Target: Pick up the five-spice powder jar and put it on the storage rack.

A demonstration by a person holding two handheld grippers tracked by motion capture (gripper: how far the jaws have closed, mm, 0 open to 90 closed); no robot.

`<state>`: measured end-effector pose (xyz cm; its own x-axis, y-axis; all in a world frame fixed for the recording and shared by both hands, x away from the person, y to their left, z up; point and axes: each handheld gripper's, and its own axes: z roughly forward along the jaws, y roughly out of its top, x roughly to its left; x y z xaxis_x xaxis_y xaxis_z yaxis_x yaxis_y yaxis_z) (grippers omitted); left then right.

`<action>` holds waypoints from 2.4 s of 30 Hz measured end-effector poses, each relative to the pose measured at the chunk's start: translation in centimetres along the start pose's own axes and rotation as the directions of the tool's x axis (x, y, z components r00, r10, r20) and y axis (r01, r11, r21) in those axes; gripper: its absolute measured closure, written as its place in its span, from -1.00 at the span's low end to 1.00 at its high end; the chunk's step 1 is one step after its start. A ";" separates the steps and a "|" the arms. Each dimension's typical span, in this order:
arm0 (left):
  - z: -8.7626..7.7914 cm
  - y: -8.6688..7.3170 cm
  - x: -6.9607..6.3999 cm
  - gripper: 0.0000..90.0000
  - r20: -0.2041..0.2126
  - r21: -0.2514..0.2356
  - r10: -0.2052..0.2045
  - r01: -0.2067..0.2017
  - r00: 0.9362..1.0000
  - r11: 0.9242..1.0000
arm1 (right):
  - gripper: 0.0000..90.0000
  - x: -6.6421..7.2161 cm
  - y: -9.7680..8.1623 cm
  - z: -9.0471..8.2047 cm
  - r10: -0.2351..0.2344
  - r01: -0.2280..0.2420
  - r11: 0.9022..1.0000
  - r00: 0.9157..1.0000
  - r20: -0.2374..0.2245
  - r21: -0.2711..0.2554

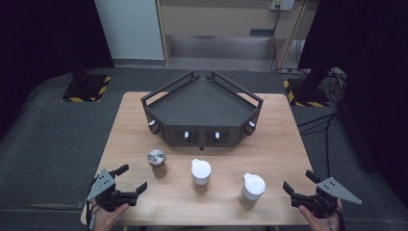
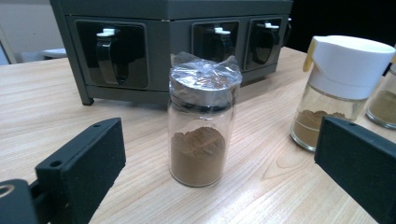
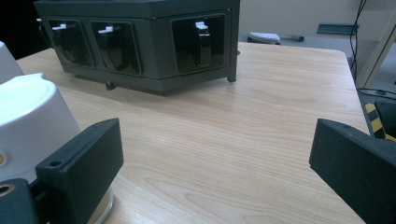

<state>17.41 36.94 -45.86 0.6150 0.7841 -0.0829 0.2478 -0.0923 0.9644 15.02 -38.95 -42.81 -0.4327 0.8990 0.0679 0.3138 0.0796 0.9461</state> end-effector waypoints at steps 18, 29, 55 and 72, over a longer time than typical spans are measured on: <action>0.0 0.0 0.3 -0.98 0.028 0.005 -0.004 0.004 1.000 1.000 | -0.94 -0.3 -0.1 0.0 0.005 -0.005 1.000 1.000 -0.028 -0.007; 0.0 0.0 0.4 -0.98 0.040 0.007 -0.009 0.008 0.999 1.000 | -0.94 -0.5 -0.1 0.0 0.012 -0.012 1.000 0.999 -0.034 -0.013; -0.6 4.1 -0.1 -0.95 0.070 0.038 0.052 -0.055 0.996 0.998 | -0.93 -0.4 0.0 -0.2 0.001 -0.002 1.000 0.999 -0.037 -0.008; 2.8 7.7 1.8 -0.92 0.117 0.096 0.078 -0.089 0.990 0.991 | -0.91 -0.4 0.0 -0.2 0.002 -0.002 1.000 0.999 -0.034 -0.006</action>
<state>22.48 35.93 -39.26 0.7157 0.6975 -0.0363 0.2626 -0.2206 0.9393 15.04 -39.35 -42.76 -0.4609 0.8838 0.0807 0.3101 0.0751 0.9477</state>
